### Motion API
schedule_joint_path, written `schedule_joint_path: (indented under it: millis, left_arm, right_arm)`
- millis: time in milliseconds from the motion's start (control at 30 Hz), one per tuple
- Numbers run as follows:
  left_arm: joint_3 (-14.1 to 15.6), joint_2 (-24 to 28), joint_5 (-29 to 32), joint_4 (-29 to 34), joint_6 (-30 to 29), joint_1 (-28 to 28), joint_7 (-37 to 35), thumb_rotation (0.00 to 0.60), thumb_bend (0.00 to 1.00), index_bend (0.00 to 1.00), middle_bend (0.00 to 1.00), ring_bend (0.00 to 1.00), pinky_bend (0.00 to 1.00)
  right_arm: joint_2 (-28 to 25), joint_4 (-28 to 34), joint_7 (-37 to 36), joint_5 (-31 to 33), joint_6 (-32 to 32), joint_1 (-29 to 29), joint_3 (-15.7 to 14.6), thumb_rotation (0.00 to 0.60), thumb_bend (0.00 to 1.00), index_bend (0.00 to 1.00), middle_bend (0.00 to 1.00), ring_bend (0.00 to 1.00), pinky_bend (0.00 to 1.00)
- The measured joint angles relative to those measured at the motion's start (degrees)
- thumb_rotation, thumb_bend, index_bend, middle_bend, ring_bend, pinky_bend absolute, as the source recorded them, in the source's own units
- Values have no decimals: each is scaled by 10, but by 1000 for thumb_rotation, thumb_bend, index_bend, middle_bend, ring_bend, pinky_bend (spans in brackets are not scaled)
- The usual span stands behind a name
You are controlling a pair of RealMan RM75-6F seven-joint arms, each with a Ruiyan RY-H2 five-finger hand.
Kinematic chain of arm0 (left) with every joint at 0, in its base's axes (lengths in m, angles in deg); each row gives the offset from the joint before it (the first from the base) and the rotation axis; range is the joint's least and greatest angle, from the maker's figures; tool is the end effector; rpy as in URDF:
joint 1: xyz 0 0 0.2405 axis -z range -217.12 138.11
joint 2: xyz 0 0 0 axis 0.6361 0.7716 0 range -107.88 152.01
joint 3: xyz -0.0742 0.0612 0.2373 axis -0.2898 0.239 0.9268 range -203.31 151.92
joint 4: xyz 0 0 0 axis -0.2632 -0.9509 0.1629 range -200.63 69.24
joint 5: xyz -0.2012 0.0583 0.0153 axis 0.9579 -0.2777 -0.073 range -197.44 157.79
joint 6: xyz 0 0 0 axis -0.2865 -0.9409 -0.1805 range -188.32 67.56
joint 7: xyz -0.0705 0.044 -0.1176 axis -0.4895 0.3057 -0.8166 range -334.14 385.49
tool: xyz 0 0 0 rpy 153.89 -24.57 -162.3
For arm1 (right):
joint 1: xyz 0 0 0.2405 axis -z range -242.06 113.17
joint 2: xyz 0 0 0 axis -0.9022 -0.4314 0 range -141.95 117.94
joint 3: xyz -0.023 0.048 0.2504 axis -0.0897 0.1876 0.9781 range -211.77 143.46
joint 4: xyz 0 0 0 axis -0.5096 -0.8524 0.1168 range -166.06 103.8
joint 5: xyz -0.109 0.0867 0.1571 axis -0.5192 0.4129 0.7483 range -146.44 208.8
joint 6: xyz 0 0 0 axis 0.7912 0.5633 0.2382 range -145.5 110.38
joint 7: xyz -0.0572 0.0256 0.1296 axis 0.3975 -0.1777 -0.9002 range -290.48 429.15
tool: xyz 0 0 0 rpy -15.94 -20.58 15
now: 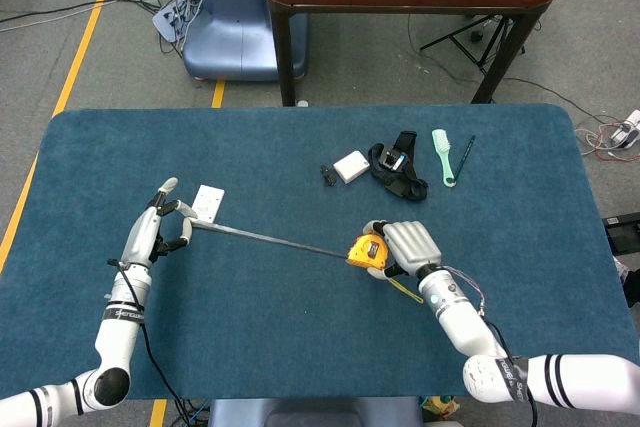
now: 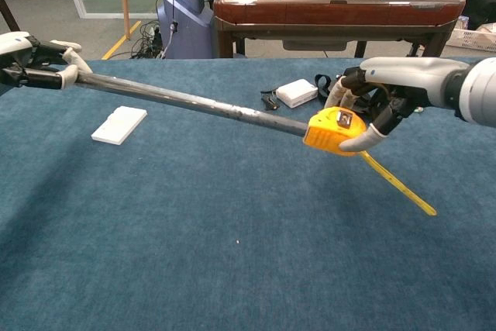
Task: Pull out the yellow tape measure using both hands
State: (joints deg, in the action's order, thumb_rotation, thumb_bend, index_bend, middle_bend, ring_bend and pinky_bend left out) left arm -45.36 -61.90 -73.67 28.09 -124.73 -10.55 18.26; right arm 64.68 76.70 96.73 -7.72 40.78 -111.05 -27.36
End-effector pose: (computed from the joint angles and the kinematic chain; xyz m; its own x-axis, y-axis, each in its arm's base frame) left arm -0.2015 0.3307 0.0494 -0.2964 0.1210 0.9474 0.9539 0.0862 0.2874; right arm -0.1378 -0.3089 0.0183 0.3295 -0.4718 0.8178 -0.9436 -0.1934 0.2686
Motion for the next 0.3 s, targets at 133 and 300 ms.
schedule_joint_path:
  millis: [133,300]
  left_arm:
    - [1,8,1,1,2,-5,-3,600,580,540,42,0,0]
    - [1,11,3,0,3,-9,-6,600,580,540,42,0,0]
  right_arm:
    - [-14,4,-13,-13,-2,12,-11,600,820,727,693,644,366]
    - [-22,4,-25,-23,-8,21,-18,600,821,727,694,644,366]
